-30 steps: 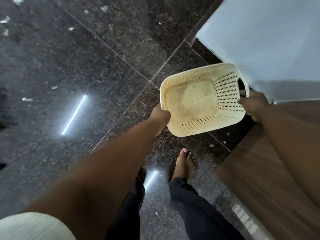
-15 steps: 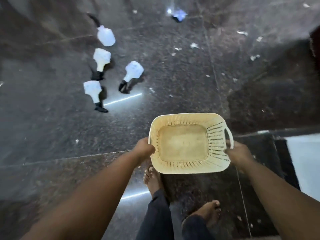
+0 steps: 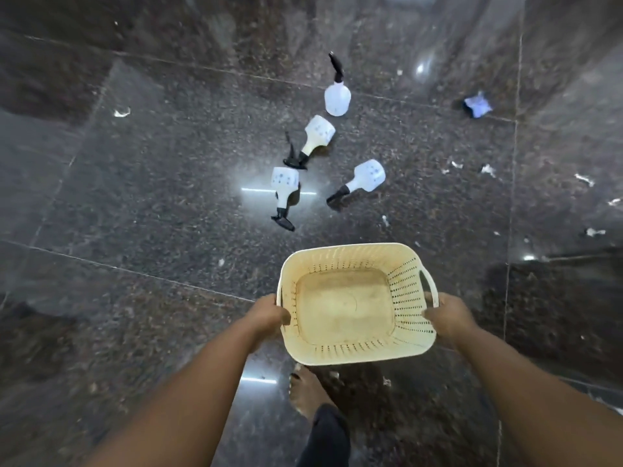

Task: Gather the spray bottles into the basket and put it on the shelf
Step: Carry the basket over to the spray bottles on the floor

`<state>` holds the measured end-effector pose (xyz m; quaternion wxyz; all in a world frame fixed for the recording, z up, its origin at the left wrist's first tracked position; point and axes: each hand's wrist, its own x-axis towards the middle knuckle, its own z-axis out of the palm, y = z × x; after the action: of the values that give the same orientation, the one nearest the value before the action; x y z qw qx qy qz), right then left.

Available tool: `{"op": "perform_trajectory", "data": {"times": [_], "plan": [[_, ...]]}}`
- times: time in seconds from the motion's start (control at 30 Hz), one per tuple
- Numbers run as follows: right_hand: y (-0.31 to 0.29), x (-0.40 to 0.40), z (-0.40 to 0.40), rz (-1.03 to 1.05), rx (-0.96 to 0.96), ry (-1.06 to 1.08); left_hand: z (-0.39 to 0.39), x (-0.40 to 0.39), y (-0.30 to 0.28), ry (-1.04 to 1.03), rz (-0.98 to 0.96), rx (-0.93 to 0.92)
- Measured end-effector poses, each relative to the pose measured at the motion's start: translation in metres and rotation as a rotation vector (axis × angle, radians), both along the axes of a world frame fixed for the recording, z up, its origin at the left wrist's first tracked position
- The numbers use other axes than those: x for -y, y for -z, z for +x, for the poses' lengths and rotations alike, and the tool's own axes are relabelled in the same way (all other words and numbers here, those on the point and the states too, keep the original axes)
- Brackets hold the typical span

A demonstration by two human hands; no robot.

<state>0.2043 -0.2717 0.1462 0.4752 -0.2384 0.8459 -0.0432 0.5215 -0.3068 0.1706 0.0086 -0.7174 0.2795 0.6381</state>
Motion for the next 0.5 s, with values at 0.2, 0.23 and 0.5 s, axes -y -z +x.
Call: {"op": "perform_trajectory", "data": {"times": [0.2, 0.23, 0.5], "plan": [[-0.015, 0.087, 0.06, -0.032, -0.006, -0.15, 0.054, 0.058, -0.014, -0.07, -0.029, 0.034], [-0.016, 0.103, 0.071, -0.038, -0.005, -0.172, 0.063, 0.069, -0.015, -0.075, -0.032, 0.053], [0.009, 0.244, 0.178, -0.033, 0.091, -0.217, 0.161, 0.215, 0.004, -0.125, -0.038, 0.289]]}}
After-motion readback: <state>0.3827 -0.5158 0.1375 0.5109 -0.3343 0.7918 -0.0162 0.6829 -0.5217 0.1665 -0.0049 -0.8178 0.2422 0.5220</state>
